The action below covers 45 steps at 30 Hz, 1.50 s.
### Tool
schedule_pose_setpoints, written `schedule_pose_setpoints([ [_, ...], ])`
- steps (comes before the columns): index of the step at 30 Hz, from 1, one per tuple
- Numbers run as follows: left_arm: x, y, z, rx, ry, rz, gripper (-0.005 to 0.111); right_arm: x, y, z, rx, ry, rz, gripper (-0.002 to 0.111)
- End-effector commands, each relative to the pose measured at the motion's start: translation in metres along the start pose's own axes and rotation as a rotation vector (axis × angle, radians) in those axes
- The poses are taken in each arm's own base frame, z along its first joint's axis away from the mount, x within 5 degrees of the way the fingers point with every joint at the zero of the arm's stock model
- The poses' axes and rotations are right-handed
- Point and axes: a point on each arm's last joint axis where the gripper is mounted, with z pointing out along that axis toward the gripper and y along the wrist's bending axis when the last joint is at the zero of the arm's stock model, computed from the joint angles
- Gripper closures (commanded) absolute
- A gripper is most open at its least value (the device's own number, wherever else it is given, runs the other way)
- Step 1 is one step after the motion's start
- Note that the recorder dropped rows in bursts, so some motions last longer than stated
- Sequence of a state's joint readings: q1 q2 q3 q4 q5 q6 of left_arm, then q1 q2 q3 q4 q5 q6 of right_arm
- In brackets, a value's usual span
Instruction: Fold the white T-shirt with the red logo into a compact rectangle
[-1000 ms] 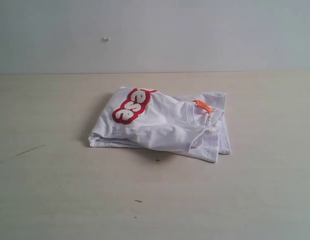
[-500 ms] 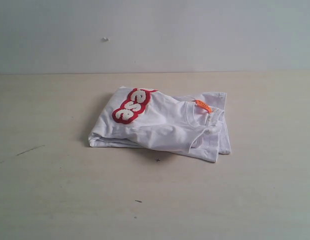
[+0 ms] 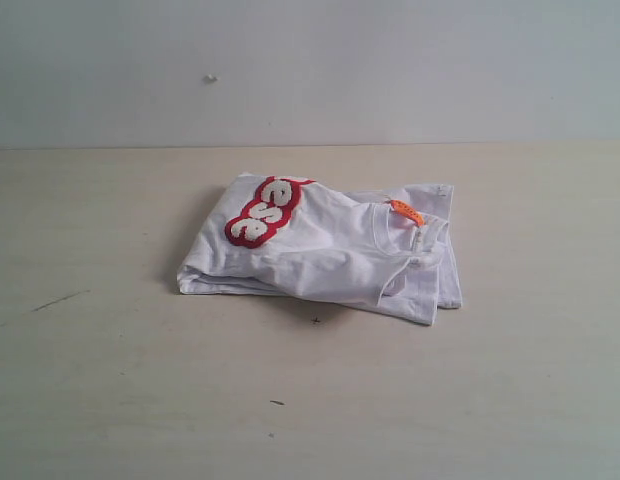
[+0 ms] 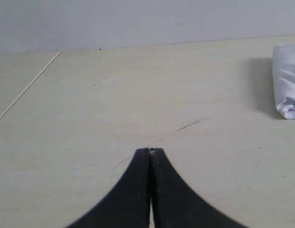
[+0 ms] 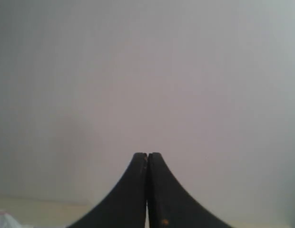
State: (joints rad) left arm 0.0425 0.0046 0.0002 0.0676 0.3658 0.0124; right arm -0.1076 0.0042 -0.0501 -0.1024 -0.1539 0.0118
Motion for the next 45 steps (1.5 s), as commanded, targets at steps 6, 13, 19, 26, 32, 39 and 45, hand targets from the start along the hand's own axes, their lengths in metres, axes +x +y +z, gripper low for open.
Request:
schedule_pose_setpoints([
  [6,-0.001,0.0,0.0,-0.002,-0.012,-0.01,0.107,0.047,0.001,-0.008,-0.008,0.386,-0.06,0.108],
  [13,-0.001,0.0,0.0,-0.002,-0.012,-0.008,0.107,0.053,0.002,-0.011,-0.015,0.459,-0.007,0.108],
  [19,-0.001,0.0,0.0,-0.002,-0.012,-0.008,0.107,0.053,0.003,-0.011,-0.014,0.459,0.005,0.108],
  [26,-0.001,0.0,0.0,-0.002,-0.012,-0.008,0.107,0.053,0.003,-0.011,-0.014,0.459,0.008,0.108],
  [32,-0.001,0.0,0.0,-0.002,-0.012,-0.008,0.107,0.053,0.003,-0.011,-0.014,0.459,0.008,0.108],
  [39,-0.001,0.0,0.0,-0.002,-0.012,-0.008,0.107,0.053,0.003,-0.011,-0.014,0.459,0.008,0.108],
  [45,-0.001,0.0,0.0,-0.002,-0.012,-0.008,0.107,0.053,0.003,-0.011,-0.014,0.459,0.008,0.108],
])
